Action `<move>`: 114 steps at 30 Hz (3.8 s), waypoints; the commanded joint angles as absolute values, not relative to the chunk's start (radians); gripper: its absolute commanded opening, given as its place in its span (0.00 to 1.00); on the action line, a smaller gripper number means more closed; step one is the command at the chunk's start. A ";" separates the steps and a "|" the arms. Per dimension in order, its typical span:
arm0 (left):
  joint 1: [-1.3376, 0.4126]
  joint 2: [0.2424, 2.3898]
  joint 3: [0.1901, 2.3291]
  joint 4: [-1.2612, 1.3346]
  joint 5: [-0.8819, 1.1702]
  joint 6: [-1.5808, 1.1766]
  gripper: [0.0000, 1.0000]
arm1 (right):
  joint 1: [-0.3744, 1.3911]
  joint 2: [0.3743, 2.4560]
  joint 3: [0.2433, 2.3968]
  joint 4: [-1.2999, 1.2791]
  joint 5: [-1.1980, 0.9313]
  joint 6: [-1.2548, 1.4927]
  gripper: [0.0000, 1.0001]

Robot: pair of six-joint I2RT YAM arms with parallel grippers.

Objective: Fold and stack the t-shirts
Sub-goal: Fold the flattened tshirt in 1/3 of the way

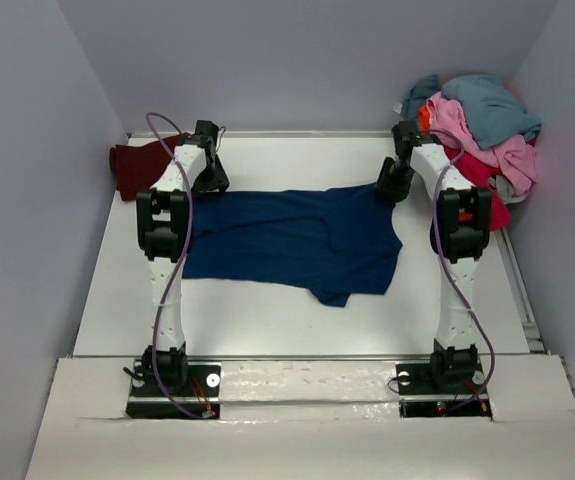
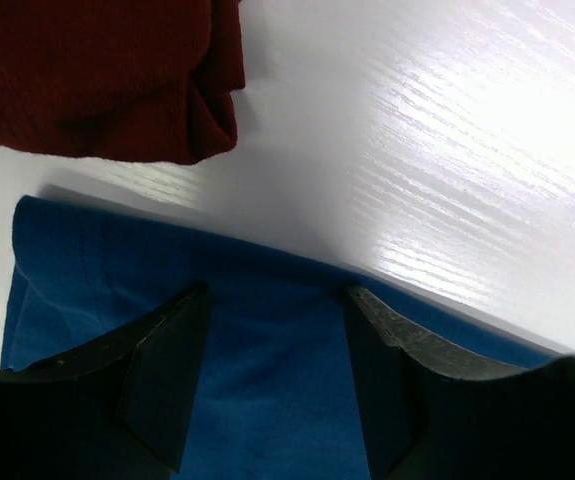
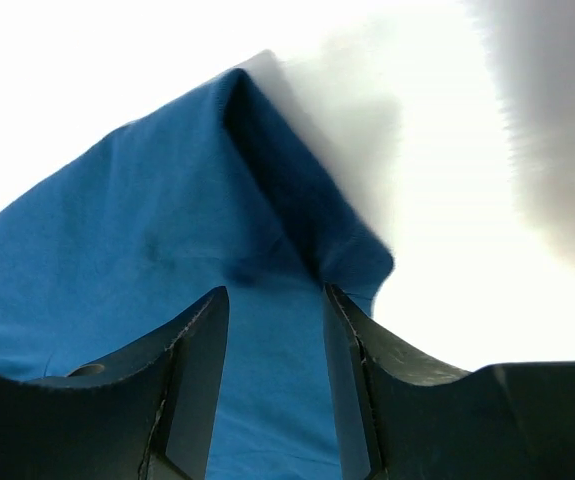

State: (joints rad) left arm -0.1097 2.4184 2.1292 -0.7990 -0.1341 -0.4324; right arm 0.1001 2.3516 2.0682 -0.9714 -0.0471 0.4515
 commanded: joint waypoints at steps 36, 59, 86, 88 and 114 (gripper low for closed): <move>-0.175 1.799 1.347 -0.634 -0.173 -0.630 0.64 | 0.219 2.031 1.767 -0.945 -0.051 0.400 0.49; -0.175 1.845 1.318 -0.551 -0.149 -0.634 0.64 | 0.219 1.994 1.689 -0.917 -0.066 0.402 0.49; -0.137 1.856 1.347 -0.554 -0.265 -0.656 0.55 | 0.219 1.985 1.628 -0.884 -0.080 0.408 0.49; -0.137 1.855 1.353 -0.555 -0.279 -0.658 0.54 | 0.219 1.983 1.617 -0.881 -0.078 0.407 0.49; -0.127 1.812 1.336 -0.604 -0.400 -0.733 0.19 | 0.219 2.000 1.605 -0.870 -0.086 0.399 0.49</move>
State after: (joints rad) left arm -0.1387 1.8950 1.3338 -0.5766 -0.3244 -0.6918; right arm 0.2218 2.0281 1.6032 -0.8963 -0.0792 0.4129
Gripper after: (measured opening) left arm 0.188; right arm 0.491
